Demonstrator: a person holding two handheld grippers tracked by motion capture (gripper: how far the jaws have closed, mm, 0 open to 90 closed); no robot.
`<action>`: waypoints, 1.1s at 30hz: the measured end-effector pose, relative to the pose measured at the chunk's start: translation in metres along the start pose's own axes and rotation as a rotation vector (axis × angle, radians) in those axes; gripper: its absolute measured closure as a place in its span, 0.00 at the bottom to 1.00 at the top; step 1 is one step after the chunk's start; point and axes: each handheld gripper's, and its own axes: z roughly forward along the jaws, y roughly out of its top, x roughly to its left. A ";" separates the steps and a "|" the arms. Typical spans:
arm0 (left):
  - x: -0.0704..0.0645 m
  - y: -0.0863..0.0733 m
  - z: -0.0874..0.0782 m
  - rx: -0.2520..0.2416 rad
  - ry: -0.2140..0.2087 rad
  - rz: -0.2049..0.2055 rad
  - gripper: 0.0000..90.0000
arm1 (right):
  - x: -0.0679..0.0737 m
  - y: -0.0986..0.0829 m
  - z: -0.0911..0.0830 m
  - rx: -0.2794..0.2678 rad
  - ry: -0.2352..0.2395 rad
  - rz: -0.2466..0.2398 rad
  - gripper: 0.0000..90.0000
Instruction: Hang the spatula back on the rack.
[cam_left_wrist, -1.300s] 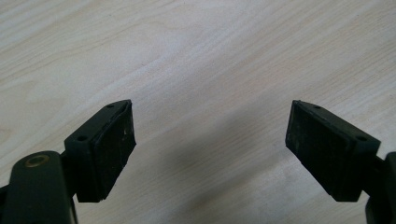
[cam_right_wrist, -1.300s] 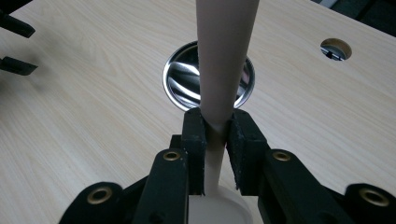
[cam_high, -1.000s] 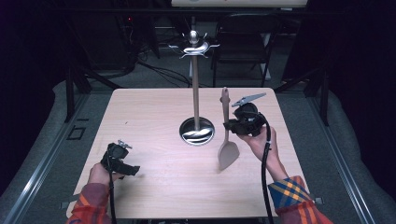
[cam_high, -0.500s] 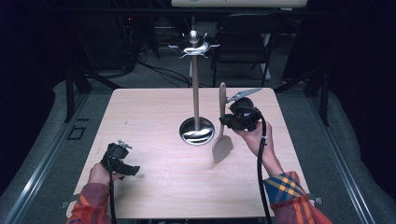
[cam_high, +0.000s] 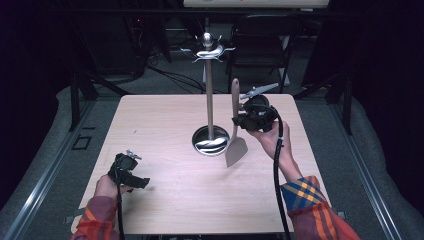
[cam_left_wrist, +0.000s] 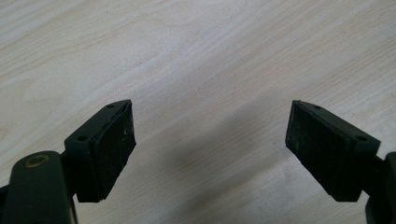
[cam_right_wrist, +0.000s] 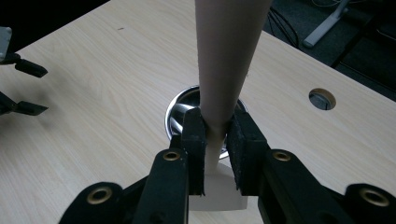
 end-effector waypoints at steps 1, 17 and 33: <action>0.000 0.000 0.000 0.000 0.000 0.001 0.18 | 0.000 0.001 0.000 0.002 -0.003 -0.004 0.86; 0.000 0.000 0.000 0.001 0.000 0.001 0.18 | 0.001 0.021 -0.003 -0.017 -0.016 -0.029 0.86; 0.000 0.000 0.000 0.002 -0.003 0.002 0.18 | 0.006 0.043 -0.007 -0.016 -0.025 -0.068 0.86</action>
